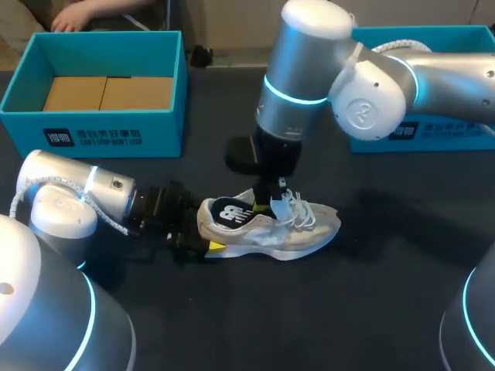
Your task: Take the shoe out of the shoebox, open the shoe tongue, remove and reinsert the insole, then place the shoe into the shoebox
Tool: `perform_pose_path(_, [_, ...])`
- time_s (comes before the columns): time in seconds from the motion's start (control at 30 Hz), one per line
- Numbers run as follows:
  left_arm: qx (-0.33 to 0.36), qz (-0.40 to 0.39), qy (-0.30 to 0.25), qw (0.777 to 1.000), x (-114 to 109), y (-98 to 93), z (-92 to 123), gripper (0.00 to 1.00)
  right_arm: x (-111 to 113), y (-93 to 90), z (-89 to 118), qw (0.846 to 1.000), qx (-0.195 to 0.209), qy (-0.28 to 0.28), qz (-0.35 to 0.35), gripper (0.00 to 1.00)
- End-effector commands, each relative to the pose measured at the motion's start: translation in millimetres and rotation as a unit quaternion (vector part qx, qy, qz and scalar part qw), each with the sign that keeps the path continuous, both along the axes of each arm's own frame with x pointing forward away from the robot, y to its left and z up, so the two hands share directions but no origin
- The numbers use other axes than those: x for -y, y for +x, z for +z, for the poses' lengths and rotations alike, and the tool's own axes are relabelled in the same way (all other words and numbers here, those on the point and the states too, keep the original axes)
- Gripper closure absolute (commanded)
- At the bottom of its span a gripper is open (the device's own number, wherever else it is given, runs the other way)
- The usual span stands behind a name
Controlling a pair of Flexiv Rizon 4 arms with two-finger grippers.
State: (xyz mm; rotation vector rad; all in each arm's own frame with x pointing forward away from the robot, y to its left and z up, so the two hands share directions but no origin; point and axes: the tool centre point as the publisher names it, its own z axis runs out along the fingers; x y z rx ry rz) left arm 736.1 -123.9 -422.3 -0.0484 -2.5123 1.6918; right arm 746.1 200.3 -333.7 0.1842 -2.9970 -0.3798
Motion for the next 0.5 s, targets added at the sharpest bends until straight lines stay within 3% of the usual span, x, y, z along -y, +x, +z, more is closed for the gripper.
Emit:
perform_pose_path(0.03, [-0.001,-0.001,0.002,1.0,0.4,0.1,-1.2,1.0,3.9,0.0,9.3,1.0,-0.001,0.008,0.015,1.0])
perform_pose_path(0.5, [-0.001,-0.001,0.002,1.0,0.4,0.1,-1.2,1.0,-24.1,6.9,27.9,0.993,-0.012,0.038,0.109,1.0])
